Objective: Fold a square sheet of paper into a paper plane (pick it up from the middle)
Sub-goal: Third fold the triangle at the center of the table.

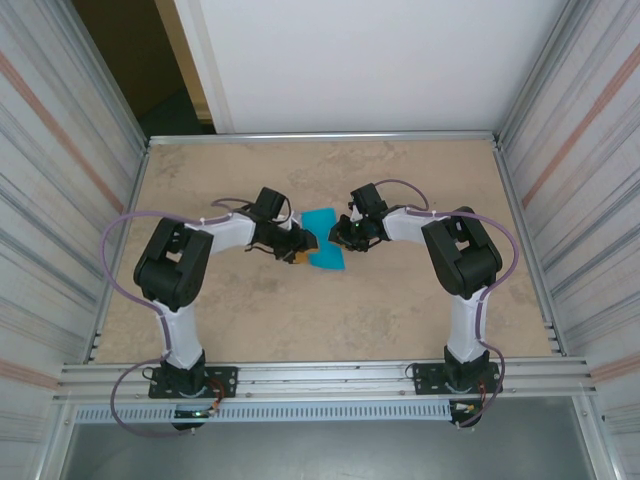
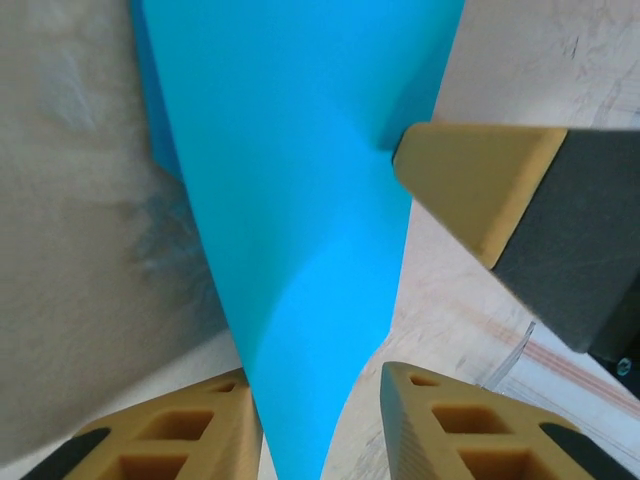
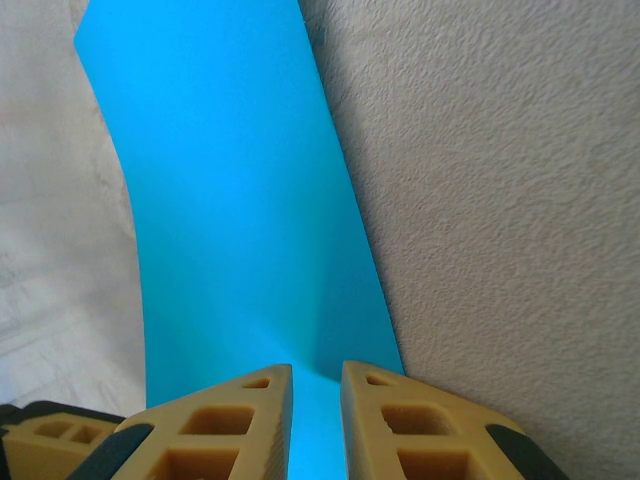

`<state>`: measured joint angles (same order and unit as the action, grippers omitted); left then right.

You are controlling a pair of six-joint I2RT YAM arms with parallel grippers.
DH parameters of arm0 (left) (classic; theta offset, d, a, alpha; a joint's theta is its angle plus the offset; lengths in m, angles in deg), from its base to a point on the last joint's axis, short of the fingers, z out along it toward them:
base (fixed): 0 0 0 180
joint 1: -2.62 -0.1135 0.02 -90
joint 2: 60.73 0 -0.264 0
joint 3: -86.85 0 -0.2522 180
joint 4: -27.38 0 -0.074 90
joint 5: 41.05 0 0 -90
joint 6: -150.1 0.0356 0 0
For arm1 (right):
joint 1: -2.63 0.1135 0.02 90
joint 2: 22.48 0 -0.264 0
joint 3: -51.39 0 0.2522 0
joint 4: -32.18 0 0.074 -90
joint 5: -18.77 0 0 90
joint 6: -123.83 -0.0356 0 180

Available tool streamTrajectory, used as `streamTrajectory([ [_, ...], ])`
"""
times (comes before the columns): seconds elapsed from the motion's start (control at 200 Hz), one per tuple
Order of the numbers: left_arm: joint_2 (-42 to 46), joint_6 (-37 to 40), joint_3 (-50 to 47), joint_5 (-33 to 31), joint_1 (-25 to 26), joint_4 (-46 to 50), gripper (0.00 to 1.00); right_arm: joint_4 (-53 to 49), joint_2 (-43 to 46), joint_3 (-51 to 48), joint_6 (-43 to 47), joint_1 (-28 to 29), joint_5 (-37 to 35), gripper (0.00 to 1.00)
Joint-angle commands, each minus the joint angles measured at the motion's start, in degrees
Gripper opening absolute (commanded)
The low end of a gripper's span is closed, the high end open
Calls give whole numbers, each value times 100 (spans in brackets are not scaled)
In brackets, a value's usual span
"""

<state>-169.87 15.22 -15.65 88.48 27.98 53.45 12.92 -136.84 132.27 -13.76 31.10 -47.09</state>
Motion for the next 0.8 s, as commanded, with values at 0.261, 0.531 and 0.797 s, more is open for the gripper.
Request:
streamTrajectory([
  [0.261,-325,-203,208,98,-98,-225,32,-263,-248,-225,-62,-24,-144,21],
  [0.531,-398,-373,186,234,-210,-481,27,-154,-161,-322,-60,-34,-129,27],
  [0.797,-459,-429,201,259,-256,-480,14,41,35,-391,-13,-33,-103,31],
])
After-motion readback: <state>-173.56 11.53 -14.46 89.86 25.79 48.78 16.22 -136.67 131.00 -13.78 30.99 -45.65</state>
